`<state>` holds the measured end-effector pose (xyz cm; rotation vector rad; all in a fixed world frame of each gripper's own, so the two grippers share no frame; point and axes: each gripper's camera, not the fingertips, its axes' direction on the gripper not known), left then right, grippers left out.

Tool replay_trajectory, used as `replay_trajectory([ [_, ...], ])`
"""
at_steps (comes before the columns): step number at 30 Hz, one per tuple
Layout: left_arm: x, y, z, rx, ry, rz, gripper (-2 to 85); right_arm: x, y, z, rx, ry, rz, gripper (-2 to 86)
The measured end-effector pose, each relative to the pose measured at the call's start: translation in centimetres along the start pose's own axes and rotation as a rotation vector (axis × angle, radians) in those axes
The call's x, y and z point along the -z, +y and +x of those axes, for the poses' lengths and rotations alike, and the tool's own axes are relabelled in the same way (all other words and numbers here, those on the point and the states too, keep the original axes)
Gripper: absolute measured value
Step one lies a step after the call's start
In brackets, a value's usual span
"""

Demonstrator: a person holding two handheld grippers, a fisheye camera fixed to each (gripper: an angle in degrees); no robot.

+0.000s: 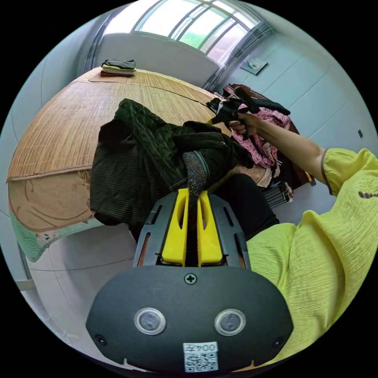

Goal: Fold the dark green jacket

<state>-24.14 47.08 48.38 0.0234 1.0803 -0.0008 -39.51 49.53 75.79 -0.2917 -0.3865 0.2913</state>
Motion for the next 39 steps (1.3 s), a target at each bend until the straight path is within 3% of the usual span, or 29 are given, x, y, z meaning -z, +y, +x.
replay_trajectory([
  [2,-0.2,-0.2,-0.1,0.008,0.0,-0.004,0.5,-1.4,-2.3,0.5,0.047,-0.066,-0.056,15.4],
  [6,-0.8,-0.9,0.0,0.006,-0.031,-0.024,0.5,-3.4,-3.7,0.8,0.08,-0.15,-0.144,9.5],
  [11,-1.2,-1.7,0.2,-0.009,-0.028,-0.016,0.4,2.9,3.9,-4.0,0.122,-0.043,0.165,5.1],
  [13,-1.5,-2.0,0.8,-0.041,-0.051,-0.023,0.3,5.8,11.0,-7.6,0.117,-0.023,0.289,5.0],
  [21,-3.8,-3.7,3.0,-0.134,-0.153,-0.082,-0.3,2.9,27.6,-12.4,-0.233,0.007,0.473,6.4],
  [25,-4.1,-4.3,4.4,-0.18,-0.197,-0.104,-0.4,3.9,29.4,-15.2,-0.219,0.097,0.542,8.3],
  [29,-4.2,-4.5,6.1,-0.232,-0.273,-0.123,-0.4,4.0,27.5,-17.2,-0.092,0.211,0.418,12.5],
  [34,-4.0,-5.2,5.7,-0.189,-0.233,-0.128,-0.4,1.4,18.8,-21.6,0.339,0.511,0.052,13.7],
  [39,-4.2,-5.2,5.4,-0.161,-0.209,-0.126,-0.4,-0.9,11.0,-25.1,0.755,0.623,-0.29,14.3],
])
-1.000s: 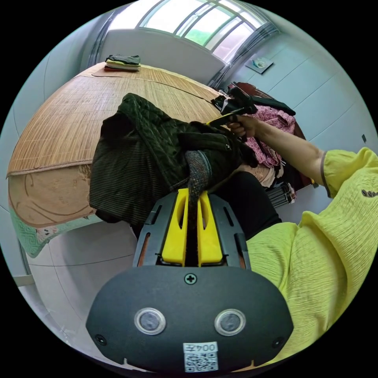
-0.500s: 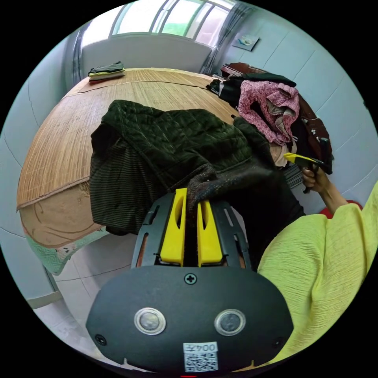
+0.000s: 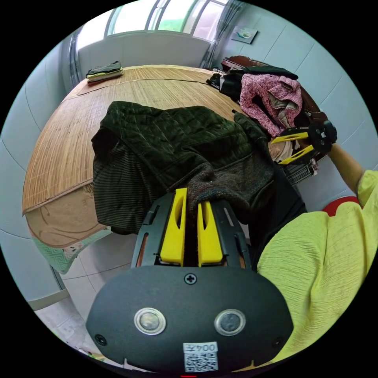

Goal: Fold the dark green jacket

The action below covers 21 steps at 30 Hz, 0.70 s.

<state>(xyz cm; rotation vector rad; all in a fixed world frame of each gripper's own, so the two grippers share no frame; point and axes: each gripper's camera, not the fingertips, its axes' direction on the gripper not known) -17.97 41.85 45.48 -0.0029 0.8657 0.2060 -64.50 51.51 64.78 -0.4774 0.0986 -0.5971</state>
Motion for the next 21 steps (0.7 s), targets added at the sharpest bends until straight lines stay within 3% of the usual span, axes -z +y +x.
replay_trajectory([
  [6,0.2,0.7,-0.2,0.011,0.038,0.019,-0.1,-3.2,-6.4,-1.6,0.463,-0.006,-0.328,14.2],
  [11,0.6,1.2,0.5,-0.057,0.037,0.021,1.4,-6.6,-5.7,-2.3,0.467,0.034,-0.469,3.9],
  [14,0.7,2.0,1.3,-0.124,0.01,0.015,4.6,-3.8,-2.7,-0.4,0.153,-0.008,-0.275,2.3],
  [17,0.6,3.2,1.8,-0.179,-0.013,0.011,7.8,0.1,5.4,2.0,-0.331,-0.06,0.01,1.8],
  [19,0.6,4.0,2.0,-0.184,-0.01,0.032,8.9,2.0,14.5,1.9,-0.738,-0.154,0.307,1.5],
  [21,0.6,4.7,2.6,-0.214,0.004,0.05,10.3,2.0,20.8,0.1,-0.989,-0.239,0.539,1.4],
])
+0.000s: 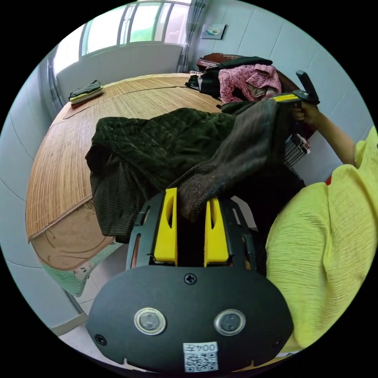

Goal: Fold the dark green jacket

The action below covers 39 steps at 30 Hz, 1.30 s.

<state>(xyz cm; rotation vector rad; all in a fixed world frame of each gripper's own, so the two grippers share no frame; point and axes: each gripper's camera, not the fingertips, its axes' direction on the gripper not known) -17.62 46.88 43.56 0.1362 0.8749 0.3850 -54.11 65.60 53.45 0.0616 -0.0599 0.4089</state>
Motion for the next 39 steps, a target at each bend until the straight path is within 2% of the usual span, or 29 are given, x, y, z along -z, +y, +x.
replay_trajectory([
  [3,-0.2,-0.1,2.4,-0.11,-0.035,0.002,12.0,2.0,6.7,3.2,-0.284,-0.179,0.243,1.2],
  [6,-1.7,-0.3,5.0,-0.229,-0.106,-0.098,13.2,1.7,10.2,3.7,-0.401,-0.224,0.337,1.2],
  [11,-3.6,1.7,7.9,-0.321,-0.299,-0.164,10.7,2.5,12.0,3.1,-0.397,-0.216,0.39,1.2],
  [16,-1.7,5.6,7.7,-0.201,-0.312,-0.066,5.3,3.6,14.6,3.6,-0.391,-0.227,0.418,1.1],
  [19,1.3,8.4,6.3,-0.047,-0.204,0.044,2.0,3.7,16.1,4.3,-0.425,-0.235,0.426,1.2],
  [23,7.7,11.0,1.1,0.277,-0.01,0.325,0.4,5.0,17.1,4.5,-0.438,-0.235,0.479,1.1],
  [24,9.9,11.4,-0.3,0.368,0.017,0.424,0.2,5.9,16.9,4.3,-0.42,-0.225,0.492,1.1],
  [27,15.0,10.8,-1.3,0.469,-0.009,0.613,-0.1,9.6,15.0,2.4,-0.31,-0.13,0.535,1.1],
  [32,23.9,8.8,0.4,0.434,-0.07,0.836,-0.1,18.1,12.0,-2.6,-0.129,0.036,0.695,0.9],
  [36,32.9,9.2,5.2,0.254,-0.152,1.006,0.0,27.0,12.0,-7.7,0.009,0.181,0.879,0.4],
  [39,38.0,11.0,10.2,0.121,-0.296,1.106,0.1,31.2,12.4,-11.4,0.093,0.364,0.915,0.4],
])
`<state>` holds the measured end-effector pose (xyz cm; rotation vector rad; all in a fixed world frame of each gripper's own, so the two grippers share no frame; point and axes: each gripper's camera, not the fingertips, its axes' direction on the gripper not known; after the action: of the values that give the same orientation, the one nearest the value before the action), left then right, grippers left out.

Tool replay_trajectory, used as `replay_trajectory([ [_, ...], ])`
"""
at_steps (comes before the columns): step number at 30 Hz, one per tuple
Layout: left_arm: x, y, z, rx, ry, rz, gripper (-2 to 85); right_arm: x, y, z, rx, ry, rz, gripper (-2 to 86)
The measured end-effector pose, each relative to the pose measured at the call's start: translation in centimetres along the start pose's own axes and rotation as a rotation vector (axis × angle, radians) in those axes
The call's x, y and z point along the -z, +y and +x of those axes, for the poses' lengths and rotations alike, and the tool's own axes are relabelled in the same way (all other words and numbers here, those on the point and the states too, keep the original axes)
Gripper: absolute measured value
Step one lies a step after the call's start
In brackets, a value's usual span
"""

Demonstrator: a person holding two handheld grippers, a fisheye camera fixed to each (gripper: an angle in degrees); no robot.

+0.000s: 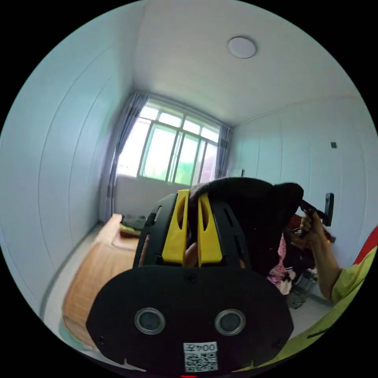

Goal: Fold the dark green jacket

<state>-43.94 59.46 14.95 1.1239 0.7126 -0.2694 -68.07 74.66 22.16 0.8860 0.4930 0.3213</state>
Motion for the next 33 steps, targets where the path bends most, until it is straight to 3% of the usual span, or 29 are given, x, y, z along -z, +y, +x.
replay_trajectory([
  [12,13.7,1.5,9.6,-0.198,-0.236,0.254,0.4,8.7,0.8,-4.5,0.026,0.114,0.204,0.5],
  [19,15.6,3.6,12.0,-0.328,-0.324,0.319,0.6,9.2,1.6,-6.0,0.022,0.14,0.294,1.2],
  [26,6.2,2.1,7.7,-0.371,-0.357,0.193,1.3,-1.1,-1.3,-4.3,0.112,0.154,0.22,1.9],
  [30,-6.9,1.2,2.9,-0.419,-0.394,0.039,2.8,-15.2,-3.2,-1.3,0.138,0.191,0.097,2.8],
  [33,-19.3,2.3,-2.9,-0.449,-0.348,-0.115,5.4,-28.1,-2.8,2.9,0.025,0.178,-0.05,3.6],
])
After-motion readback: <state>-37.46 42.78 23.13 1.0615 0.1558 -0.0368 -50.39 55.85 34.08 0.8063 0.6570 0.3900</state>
